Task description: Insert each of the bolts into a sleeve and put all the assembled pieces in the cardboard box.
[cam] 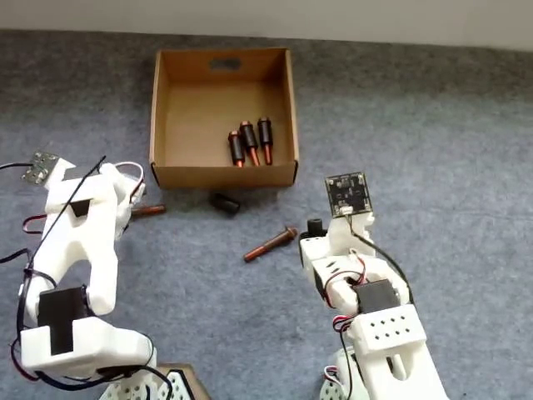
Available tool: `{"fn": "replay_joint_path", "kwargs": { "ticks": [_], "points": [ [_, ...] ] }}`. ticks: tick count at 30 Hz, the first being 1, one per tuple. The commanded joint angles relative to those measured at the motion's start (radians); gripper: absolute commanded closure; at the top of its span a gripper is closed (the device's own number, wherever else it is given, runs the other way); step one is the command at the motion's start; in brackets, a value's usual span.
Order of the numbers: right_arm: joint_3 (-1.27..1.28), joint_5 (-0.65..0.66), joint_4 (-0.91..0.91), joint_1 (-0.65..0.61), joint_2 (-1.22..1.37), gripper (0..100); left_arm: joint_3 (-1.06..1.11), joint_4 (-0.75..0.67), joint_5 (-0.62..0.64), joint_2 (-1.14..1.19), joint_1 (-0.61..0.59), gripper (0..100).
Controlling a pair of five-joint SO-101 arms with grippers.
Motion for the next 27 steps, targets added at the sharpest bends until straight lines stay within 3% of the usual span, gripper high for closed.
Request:
{"fn": "replay_joint_path", "kwargs": {
  "ticks": [1,10,14,16,22,27],
  "points": [
    [-0.007,0.015,-0.010,0.012,-0.019,99.2,-0.054,-0.028,0.015,0.101,0.019,72],
    [-0.005,0.015,-0.010,0.012,-0.019,99.2,-0.289,0.180,0.015,0.314,0.015,73],
    [-0.005,0.015,-0.010,0.012,-0.019,99.2,-0.325,0.232,0.003,0.312,0.016,90],
    [-0.005,0.015,-0.010,0.012,-0.019,99.2,-0.334,0.233,-0.092,0.317,0.021,100],
    [-0.005,0.015,-0.010,0.012,-0.019,99.2,-0.331,0.242,-0.256,0.312,0.013,99],
    [-0.005,0.015,-0.010,0.012,-0.019,99.2,-0.338,0.302,-0.634,0.312,0.021,99]
  ]
}}
